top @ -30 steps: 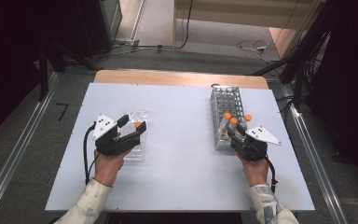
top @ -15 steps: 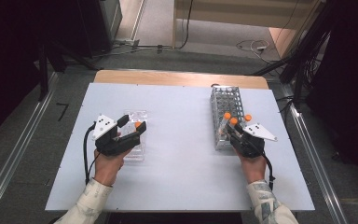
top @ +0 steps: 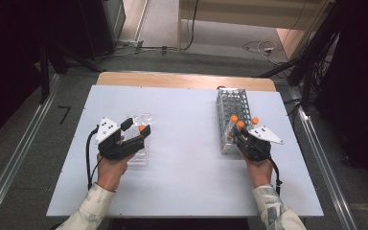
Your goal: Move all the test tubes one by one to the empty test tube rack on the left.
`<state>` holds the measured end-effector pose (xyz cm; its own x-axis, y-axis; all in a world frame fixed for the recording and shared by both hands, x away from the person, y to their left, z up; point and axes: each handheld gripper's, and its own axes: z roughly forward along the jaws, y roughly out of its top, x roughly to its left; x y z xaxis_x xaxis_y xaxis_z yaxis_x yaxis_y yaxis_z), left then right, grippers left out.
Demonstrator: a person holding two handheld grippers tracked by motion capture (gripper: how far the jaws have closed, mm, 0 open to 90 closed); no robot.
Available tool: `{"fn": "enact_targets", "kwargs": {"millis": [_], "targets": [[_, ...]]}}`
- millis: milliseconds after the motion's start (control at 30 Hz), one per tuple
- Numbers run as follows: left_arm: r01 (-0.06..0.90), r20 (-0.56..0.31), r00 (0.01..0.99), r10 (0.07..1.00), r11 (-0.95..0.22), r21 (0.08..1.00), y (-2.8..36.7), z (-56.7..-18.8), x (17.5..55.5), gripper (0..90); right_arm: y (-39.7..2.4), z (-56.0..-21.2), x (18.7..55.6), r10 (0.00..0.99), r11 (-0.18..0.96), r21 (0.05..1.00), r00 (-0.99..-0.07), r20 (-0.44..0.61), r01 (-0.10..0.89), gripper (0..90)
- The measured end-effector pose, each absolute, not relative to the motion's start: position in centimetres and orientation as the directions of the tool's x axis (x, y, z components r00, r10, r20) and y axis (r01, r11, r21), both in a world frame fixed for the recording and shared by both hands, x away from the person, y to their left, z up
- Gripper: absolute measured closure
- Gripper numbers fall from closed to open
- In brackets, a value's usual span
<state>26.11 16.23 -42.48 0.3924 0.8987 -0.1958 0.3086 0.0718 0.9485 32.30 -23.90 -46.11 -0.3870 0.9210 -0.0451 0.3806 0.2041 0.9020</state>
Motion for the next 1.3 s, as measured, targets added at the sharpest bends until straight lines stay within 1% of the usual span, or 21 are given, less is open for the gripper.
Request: {"fn": "enact_targets", "kwargs": {"millis": [200, 767, 1033, 1300], "targets": [[0.309, -0.195, 0.392, 0.899, 0.071, 0.948, 16.2, -42.5, 26.1, 29.4, -24.1, -45.3, 31.9, 0.923, 0.183, 0.916, -0.384, -0.035, 0.356, 71.2], [0.294, -0.197, 0.4, 0.895, 0.079, 0.952, 16.2, -42.1, 25.8, 29.4, -24.8, -41.3, 29.2, 0.913, 0.131, 0.963, -0.406, -0.025, 0.235, 71.8], [0.278, -0.191, 0.429, 0.883, 0.072, 0.958, 15.4, -41.3, 25.2, 29.5, -23.7, -40.4, 27.7, 0.88, 0.146, 0.965, -0.475, -0.027, 0.216, 71.9], [0.286, -0.178, 0.484, 0.857, 0.037, 0.957, 13.7, -41.4, 24.7, 29.6, -20.6, -41.2, 26.7, 0.818, 0.193, 0.955, -0.574, -0.03, 0.226, 72.0]]}}
